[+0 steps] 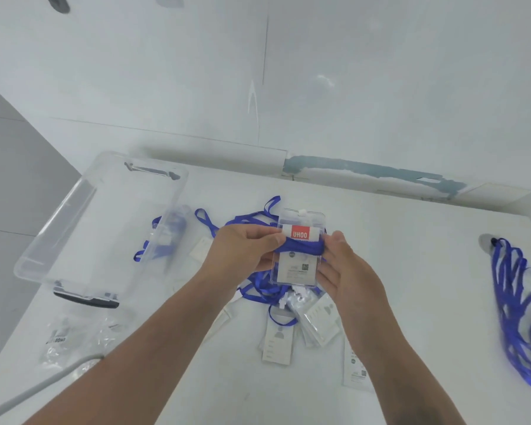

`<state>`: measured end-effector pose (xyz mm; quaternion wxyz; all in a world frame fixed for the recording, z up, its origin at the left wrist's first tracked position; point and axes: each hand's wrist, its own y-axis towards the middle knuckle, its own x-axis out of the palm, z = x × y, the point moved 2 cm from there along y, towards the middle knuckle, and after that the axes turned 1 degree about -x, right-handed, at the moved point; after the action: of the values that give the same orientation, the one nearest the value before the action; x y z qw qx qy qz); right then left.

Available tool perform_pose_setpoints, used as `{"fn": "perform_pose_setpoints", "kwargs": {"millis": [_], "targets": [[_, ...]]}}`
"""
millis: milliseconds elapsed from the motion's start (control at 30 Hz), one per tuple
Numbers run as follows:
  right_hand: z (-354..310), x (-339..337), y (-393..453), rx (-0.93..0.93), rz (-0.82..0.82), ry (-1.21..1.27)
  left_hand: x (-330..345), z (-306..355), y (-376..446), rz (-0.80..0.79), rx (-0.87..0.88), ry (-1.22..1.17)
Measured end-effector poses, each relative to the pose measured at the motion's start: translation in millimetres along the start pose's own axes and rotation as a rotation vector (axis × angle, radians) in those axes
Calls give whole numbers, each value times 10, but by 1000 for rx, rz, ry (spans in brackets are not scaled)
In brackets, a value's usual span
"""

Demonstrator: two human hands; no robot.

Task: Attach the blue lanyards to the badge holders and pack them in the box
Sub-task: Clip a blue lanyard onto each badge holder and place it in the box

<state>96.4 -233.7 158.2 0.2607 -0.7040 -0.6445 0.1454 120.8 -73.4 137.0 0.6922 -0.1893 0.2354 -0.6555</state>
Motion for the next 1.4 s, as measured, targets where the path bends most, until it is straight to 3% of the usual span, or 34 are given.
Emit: {"fn": "perform_pose_setpoints", "kwargs": {"millis": [300,833,1100,1400], "targets": [[295,488,-27,88,-19,-10,-456,-179,91,39,-18,66],[699,2502,-229,10,106,5,-2376,-194,118,14,10,47],[842,2866,-193,-34,80,-97,-2750,-175,140,73,12,52],[974,3151,80,156,106,-97,-2905,-498,359,203,-105,100]]}}
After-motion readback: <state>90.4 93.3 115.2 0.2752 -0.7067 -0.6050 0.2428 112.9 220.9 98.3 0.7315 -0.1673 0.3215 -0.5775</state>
